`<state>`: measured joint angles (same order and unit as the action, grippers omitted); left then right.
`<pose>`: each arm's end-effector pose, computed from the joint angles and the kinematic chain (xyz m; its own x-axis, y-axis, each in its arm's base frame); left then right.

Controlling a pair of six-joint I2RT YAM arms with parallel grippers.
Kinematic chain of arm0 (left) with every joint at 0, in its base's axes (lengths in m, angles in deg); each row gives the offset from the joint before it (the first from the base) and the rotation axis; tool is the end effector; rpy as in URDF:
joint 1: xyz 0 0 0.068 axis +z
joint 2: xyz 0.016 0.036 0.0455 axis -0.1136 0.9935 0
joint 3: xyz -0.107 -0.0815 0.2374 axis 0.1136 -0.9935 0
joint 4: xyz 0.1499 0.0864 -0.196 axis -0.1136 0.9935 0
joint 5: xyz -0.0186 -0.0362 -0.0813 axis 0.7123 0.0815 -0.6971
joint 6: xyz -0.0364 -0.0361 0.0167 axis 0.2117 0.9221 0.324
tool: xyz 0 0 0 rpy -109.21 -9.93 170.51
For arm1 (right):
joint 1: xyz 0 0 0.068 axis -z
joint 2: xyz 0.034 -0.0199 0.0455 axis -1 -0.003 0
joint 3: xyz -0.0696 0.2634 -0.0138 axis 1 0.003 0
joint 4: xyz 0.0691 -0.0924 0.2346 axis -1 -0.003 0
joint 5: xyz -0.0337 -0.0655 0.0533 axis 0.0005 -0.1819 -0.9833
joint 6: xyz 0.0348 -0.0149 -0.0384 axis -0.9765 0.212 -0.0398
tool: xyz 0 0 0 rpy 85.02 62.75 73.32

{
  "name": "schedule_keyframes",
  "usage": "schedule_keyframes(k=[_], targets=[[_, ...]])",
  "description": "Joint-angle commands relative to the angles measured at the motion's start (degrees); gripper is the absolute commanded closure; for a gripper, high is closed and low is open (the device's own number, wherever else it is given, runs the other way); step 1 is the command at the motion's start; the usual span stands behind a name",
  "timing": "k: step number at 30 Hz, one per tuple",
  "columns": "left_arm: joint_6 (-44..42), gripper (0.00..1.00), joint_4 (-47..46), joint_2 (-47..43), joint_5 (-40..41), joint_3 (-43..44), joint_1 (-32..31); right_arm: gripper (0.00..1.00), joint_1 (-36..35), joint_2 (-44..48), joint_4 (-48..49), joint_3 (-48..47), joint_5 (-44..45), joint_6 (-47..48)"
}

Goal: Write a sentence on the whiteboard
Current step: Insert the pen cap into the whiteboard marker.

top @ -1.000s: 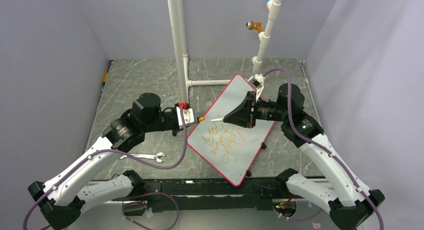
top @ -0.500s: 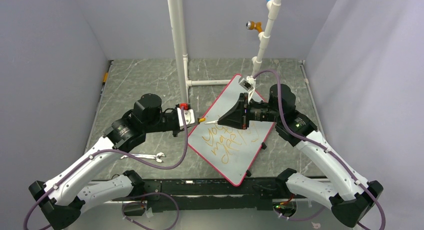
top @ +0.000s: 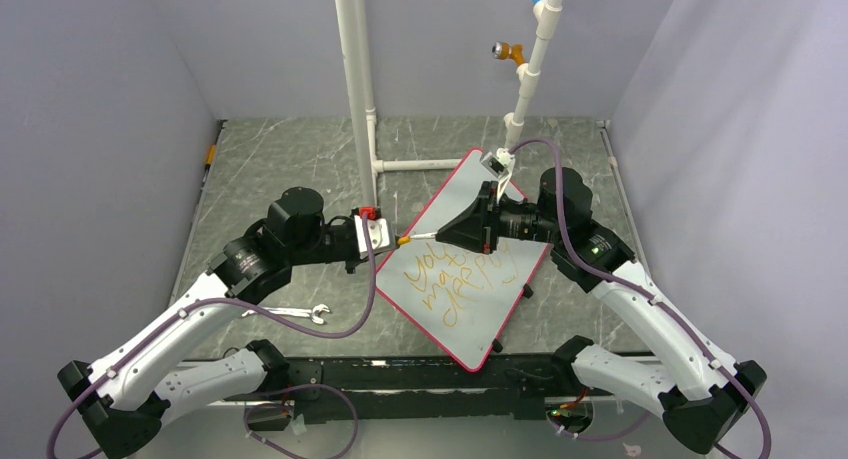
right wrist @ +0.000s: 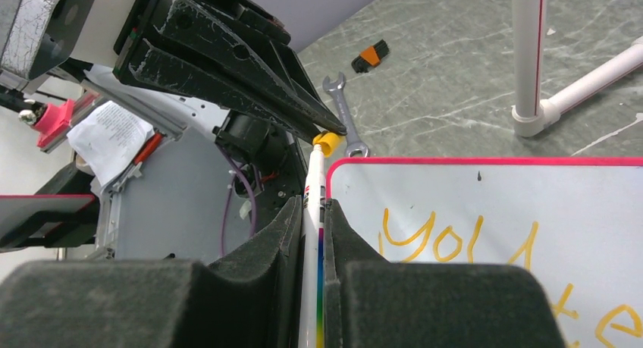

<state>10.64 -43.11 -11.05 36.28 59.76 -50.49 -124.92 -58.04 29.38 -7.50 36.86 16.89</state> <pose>0.1311 -0.1487 0.3732 0.1863 0.3699 -0.9102 0.9391 0.2053 0.2756 0.1569 0.1386 0.3887 -0.4781 -0.0104 -0.8783 -0.8455 0.2762 0.4569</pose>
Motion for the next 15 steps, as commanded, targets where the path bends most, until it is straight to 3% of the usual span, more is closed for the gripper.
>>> schedule_keyframes(k=[1, 15], targets=[[-0.57, 1.0, -2.21, -0.91, -1.79, -0.05, 0.0, 1.0, -0.26, 0.93, 3.1, -1.42, 1.22, 0.65], [-0.06, 1.0, -1.87, 0.16, -2.11, 1.28, 0.49, 1.0, -0.67, -0.07, 3.68, -0.75, 0.87, 0.21]])
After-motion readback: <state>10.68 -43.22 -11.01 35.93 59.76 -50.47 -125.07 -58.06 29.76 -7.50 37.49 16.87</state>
